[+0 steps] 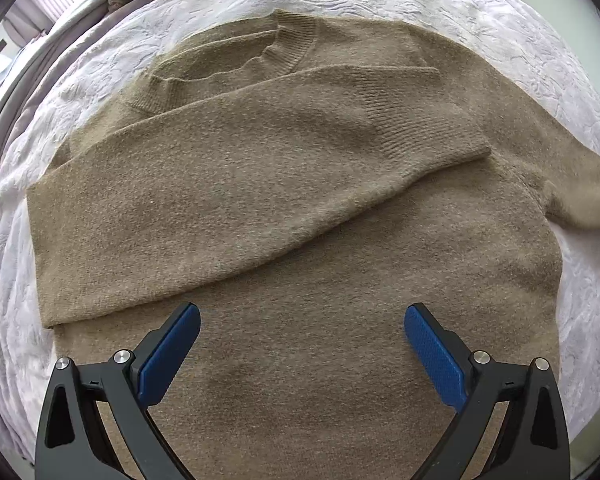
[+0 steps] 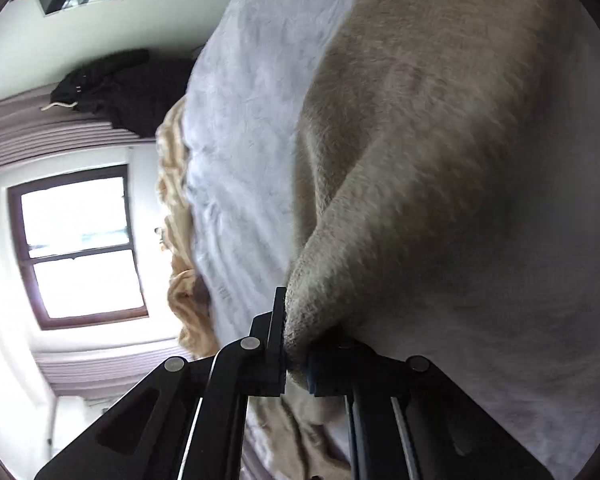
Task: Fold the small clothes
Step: 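Grasp the sleeve cuff nearest the right gripper and lift it, then fold the held sleeve across the sweater body with the right gripper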
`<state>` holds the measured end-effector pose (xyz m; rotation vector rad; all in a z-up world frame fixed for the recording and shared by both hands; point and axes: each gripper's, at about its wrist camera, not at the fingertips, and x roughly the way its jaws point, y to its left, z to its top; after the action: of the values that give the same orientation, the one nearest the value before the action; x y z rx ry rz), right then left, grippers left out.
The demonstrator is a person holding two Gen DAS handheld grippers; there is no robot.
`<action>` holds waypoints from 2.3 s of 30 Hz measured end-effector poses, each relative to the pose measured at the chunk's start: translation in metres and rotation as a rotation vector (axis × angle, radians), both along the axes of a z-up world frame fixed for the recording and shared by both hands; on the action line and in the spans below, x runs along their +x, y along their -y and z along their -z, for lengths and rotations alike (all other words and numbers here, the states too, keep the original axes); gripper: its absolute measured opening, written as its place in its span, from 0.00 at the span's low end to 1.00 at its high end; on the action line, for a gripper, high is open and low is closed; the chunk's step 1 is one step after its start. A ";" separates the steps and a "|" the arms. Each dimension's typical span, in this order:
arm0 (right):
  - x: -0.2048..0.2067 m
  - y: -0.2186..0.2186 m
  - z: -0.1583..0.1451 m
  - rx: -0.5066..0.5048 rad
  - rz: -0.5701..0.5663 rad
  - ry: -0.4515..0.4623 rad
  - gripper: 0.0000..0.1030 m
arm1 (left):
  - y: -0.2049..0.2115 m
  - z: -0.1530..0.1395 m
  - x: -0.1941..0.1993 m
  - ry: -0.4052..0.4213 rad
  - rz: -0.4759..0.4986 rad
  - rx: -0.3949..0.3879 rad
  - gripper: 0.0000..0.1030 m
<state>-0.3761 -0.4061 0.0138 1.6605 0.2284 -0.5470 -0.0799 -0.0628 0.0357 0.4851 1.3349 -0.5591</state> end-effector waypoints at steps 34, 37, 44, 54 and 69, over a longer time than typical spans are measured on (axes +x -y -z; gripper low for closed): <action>0.347 -0.186 0.002 -0.208 -0.807 -0.227 0.44 | -0.215 -0.001 0.093 0.059 -0.445 -0.117 0.99; 0.373 -0.198 -0.018 -0.303 -0.843 -0.218 0.07 | -0.233 -0.005 0.092 0.066 -0.475 -0.136 0.99; 0.410 -0.345 -0.047 -0.781 -1.397 -0.293 0.11 | -0.266 -0.015 0.083 0.107 -0.551 -0.139 0.99; 0.341 -0.336 -0.016 -0.624 -1.410 -0.443 0.53 | -0.274 -0.012 0.091 0.082 -0.543 -0.174 0.99; 0.215 -0.170 -0.015 -0.334 -0.731 -0.399 0.06 | -0.203 -0.004 0.116 0.089 -0.433 -0.179 0.99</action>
<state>-0.1607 -0.2356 0.0288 1.0262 0.9395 -0.3207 0.0363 0.1399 0.0393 0.0667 1.2433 -0.2892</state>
